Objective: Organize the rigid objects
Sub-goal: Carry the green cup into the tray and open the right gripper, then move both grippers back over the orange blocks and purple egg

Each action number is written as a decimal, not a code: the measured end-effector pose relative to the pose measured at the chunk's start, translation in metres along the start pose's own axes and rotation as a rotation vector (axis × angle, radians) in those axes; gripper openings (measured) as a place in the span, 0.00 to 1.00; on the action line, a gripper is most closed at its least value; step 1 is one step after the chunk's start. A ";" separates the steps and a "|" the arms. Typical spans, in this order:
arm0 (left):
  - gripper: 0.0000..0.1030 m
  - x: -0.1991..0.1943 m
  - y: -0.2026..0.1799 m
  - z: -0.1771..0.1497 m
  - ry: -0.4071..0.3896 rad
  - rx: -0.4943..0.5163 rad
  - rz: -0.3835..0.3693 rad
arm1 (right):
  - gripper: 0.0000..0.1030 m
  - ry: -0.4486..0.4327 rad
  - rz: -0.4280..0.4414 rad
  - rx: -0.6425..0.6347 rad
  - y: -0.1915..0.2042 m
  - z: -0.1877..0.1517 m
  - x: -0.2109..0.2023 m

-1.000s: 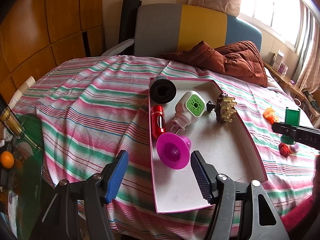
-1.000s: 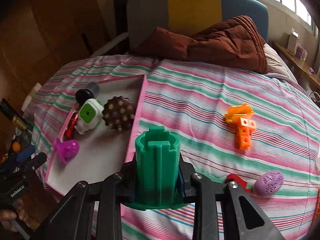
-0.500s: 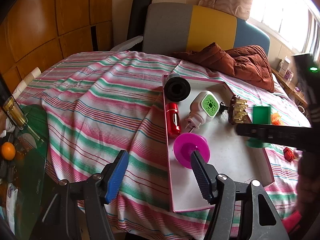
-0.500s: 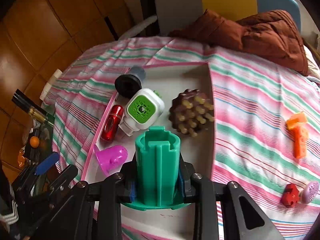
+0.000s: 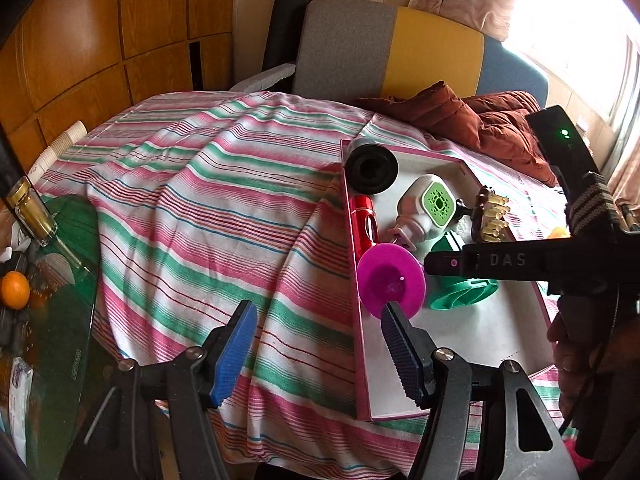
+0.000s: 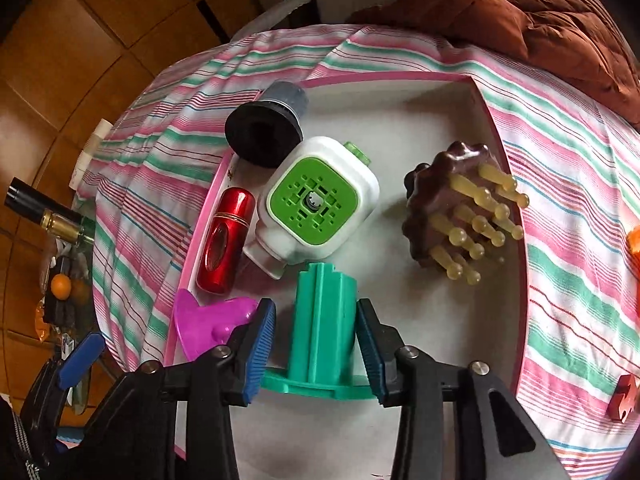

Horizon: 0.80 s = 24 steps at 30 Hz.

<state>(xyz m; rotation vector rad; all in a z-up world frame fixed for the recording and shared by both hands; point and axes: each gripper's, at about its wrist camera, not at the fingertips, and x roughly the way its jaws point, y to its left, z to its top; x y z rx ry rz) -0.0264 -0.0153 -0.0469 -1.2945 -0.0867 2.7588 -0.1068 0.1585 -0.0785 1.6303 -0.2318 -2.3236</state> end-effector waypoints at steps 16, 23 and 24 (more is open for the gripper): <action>0.63 -0.012 -0.007 0.005 -0.034 0.033 0.015 | 0.40 -0.166 -0.045 -0.004 -0.016 -0.010 -0.056; 0.63 -0.016 -0.016 0.005 -0.041 0.061 0.013 | 0.40 -0.206 -0.074 0.016 -0.038 -0.021 -0.076; 0.63 -0.017 -0.018 0.004 -0.043 0.065 0.012 | 0.40 -0.209 -0.076 0.022 -0.042 -0.022 -0.078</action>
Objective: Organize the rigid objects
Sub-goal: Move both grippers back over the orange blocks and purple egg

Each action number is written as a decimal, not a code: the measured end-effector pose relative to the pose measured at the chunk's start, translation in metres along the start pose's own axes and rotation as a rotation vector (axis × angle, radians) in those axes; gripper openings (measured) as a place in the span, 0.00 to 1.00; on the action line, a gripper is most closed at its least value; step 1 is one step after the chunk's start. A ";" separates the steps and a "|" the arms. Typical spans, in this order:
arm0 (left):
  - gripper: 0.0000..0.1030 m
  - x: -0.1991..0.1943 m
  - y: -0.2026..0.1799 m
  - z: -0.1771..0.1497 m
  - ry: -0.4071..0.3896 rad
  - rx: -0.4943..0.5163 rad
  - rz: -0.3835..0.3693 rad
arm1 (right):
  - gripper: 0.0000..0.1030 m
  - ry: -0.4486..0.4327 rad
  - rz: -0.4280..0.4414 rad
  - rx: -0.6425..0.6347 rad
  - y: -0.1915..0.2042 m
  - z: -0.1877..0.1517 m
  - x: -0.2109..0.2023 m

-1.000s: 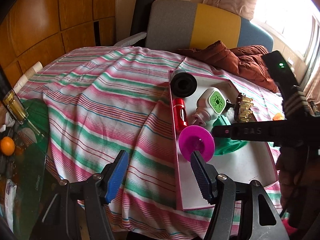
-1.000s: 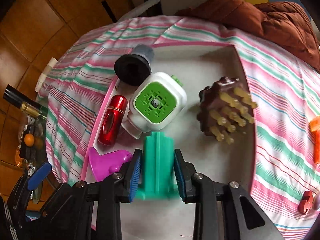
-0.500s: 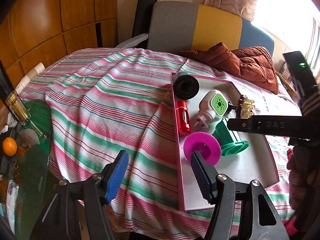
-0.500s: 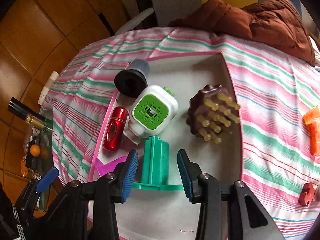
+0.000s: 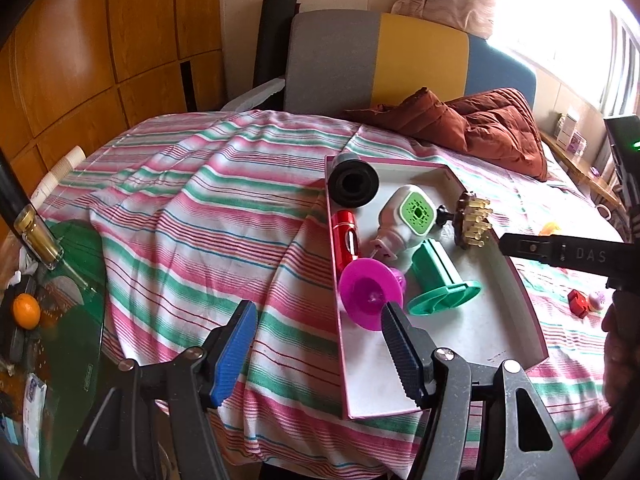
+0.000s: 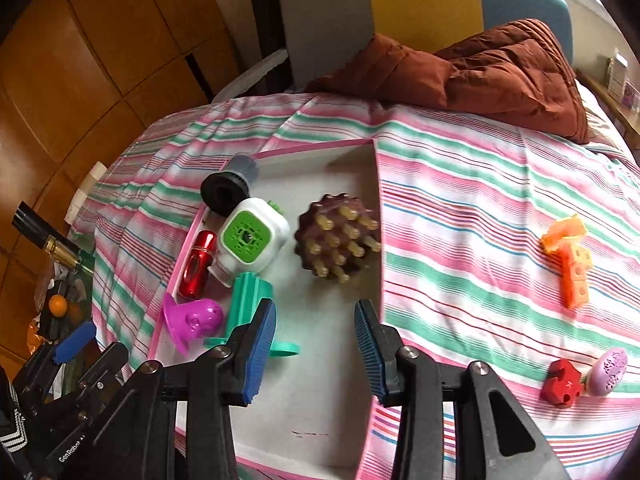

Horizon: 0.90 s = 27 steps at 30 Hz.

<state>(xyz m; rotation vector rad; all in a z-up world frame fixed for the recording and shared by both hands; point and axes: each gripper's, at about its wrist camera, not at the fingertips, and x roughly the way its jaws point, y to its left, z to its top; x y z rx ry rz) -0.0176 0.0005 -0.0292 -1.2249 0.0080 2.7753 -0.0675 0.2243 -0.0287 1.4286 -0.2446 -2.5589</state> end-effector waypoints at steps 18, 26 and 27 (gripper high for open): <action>0.63 -0.007 -0.034 0.004 -0.012 0.086 -0.019 | 0.40 -0.075 -0.172 0.193 -0.124 0.000 -0.047; 0.63 -0.006 -0.064 0.012 -0.011 0.155 -0.054 | 0.40 -0.121 -0.338 0.401 -0.227 -0.013 -0.068; 0.63 -0.005 -0.068 0.013 -0.011 0.165 -0.058 | 0.40 -0.127 -0.351 0.453 -0.241 -0.018 -0.070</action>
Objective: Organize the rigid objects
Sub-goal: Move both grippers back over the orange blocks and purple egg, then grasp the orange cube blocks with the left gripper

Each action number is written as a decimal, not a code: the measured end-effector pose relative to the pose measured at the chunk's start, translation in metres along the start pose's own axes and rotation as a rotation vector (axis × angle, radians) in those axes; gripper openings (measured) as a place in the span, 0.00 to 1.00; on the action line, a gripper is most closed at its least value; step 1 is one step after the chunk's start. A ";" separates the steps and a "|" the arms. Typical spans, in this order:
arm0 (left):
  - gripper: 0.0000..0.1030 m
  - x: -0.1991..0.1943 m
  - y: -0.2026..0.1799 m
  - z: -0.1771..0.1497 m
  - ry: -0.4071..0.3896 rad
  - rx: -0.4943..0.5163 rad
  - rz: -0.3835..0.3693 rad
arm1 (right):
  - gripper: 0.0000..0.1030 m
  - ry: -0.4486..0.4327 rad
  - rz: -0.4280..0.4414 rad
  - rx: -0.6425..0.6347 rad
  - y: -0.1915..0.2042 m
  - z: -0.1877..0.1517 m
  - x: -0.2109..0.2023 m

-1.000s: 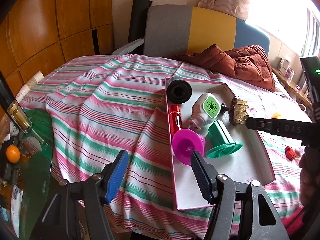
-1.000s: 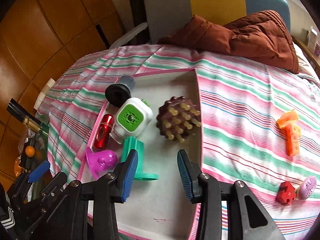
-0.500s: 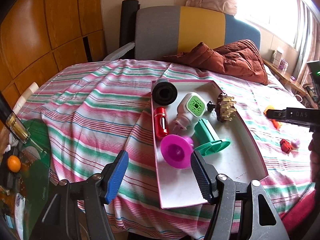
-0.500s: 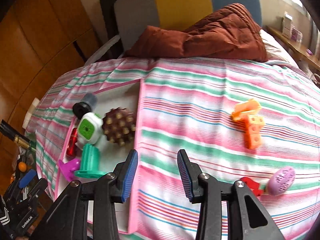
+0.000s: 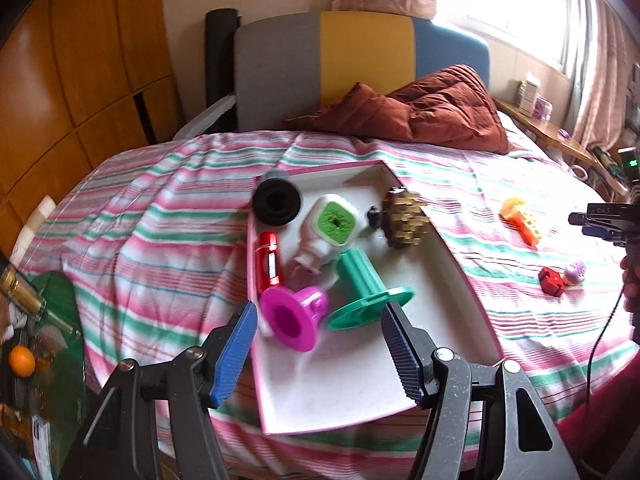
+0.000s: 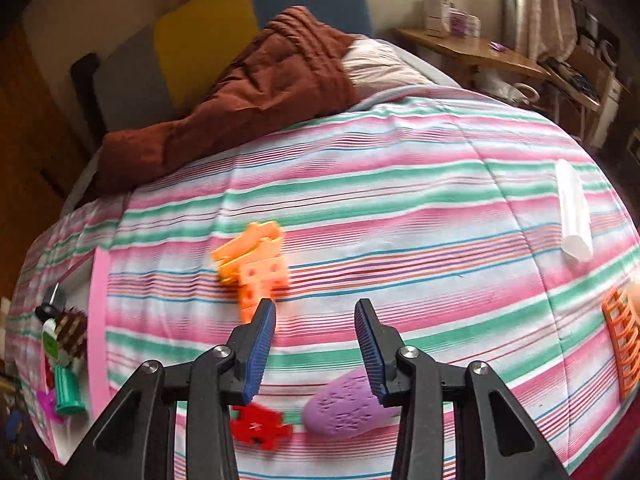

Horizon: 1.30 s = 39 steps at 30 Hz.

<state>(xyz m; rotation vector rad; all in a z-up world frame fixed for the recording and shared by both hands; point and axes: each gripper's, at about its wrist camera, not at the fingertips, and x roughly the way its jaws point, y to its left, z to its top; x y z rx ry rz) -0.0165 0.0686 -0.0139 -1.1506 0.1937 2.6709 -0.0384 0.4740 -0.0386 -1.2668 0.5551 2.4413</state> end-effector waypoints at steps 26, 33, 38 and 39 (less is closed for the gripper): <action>0.63 0.082 -0.189 0.066 0.142 0.227 -0.323 | 0.40 0.026 0.061 0.393 -0.076 0.004 -0.001; 0.63 0.122 -0.242 0.086 0.183 0.257 -0.355 | 0.40 0.042 0.089 0.370 -0.069 0.005 0.002; 0.63 0.159 -0.267 0.095 0.250 0.233 -0.364 | 0.40 0.050 0.118 0.376 -0.068 0.005 0.005; 0.63 0.167 -0.272 0.096 0.263 0.231 -0.363 | 0.40 0.053 0.121 0.380 -0.069 0.006 0.005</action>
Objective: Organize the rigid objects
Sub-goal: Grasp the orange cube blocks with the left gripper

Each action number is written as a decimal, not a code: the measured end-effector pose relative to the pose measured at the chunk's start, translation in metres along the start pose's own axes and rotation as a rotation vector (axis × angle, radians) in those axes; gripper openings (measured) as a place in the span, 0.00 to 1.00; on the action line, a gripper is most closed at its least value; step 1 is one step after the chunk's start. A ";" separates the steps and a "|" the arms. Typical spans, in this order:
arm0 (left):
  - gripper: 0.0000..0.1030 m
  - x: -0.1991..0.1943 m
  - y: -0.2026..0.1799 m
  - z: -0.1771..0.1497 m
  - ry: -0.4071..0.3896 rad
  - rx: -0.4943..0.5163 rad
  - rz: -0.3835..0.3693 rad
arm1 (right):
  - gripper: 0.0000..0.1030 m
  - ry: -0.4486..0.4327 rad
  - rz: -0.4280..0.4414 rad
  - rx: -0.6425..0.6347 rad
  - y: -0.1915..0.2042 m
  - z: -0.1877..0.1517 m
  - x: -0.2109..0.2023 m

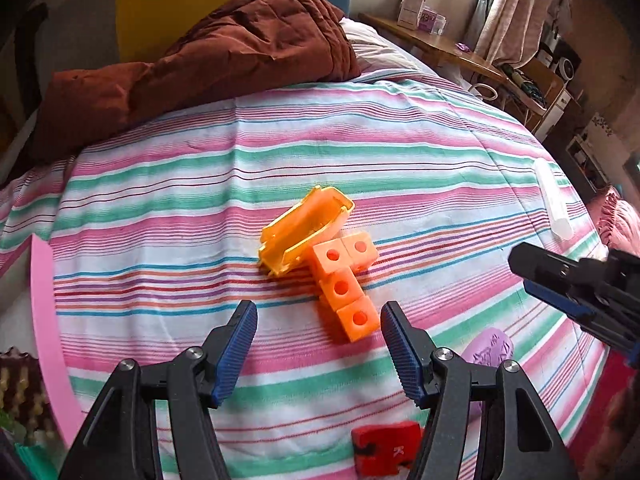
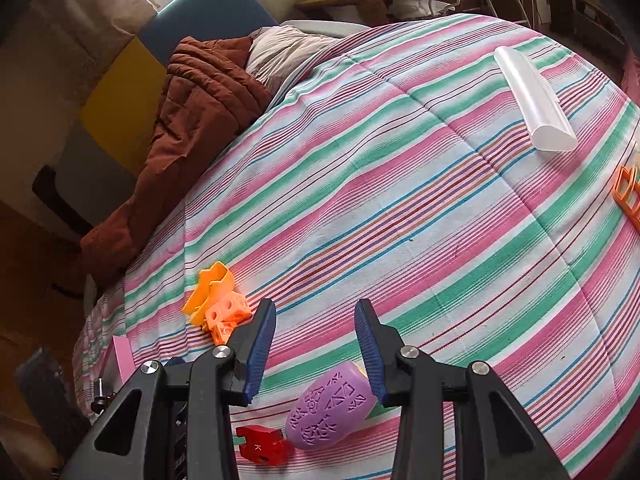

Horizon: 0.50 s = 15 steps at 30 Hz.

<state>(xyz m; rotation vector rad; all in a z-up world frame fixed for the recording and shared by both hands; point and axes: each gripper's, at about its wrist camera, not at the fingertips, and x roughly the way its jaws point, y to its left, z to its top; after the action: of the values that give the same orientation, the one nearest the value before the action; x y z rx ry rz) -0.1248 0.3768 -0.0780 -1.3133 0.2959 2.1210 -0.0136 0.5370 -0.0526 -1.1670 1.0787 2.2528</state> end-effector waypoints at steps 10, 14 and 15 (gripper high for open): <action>0.26 0.013 -0.006 -0.005 -0.045 0.091 0.025 | 0.40 0.014 0.024 -0.001 0.002 0.000 0.002; 0.26 -0.001 0.007 -0.025 -0.052 0.074 0.018 | 0.40 0.014 0.021 0.004 0.001 0.000 0.002; 0.26 -0.006 0.008 -0.034 -0.060 0.089 0.019 | 0.40 0.013 0.020 0.006 0.001 0.000 0.002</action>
<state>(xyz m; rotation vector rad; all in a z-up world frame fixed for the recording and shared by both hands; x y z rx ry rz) -0.1033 0.3520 -0.0901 -1.1976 0.3746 2.1337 -0.0150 0.5365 -0.0539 -1.1756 1.1062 2.2586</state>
